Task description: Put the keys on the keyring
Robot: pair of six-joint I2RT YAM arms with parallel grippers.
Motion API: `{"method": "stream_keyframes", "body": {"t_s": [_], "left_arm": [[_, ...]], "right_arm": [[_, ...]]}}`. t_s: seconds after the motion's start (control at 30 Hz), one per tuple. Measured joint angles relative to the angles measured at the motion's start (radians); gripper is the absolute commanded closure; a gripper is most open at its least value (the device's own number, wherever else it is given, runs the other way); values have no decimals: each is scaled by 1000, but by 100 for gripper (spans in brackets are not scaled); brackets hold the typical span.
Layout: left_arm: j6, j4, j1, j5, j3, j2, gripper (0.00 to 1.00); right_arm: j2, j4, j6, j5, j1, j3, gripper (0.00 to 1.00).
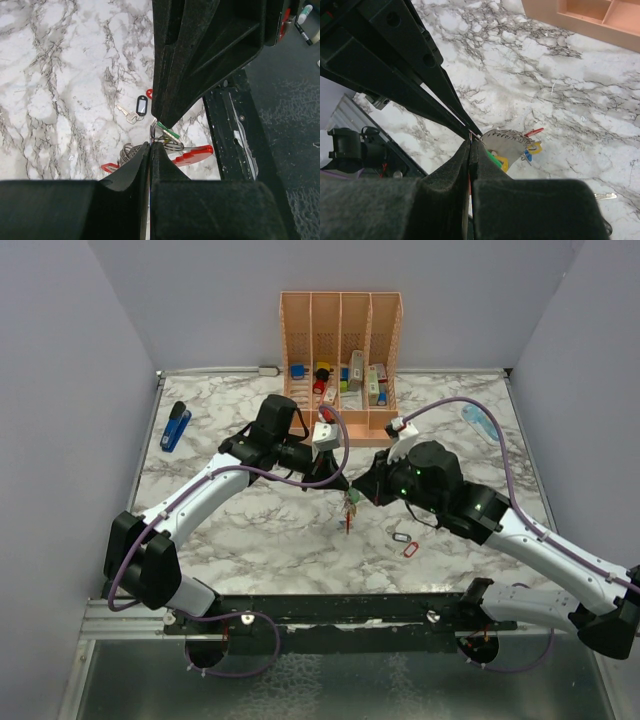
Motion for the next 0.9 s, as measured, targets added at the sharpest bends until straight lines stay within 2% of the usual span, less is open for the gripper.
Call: {"method": "stream_keyframes", "body": {"t_s": [0.9], "left_arm": [[-47,15,-1,0,0,0,100]], "right_arm": [[-25,-11,40,37,4,-23,99]]}}
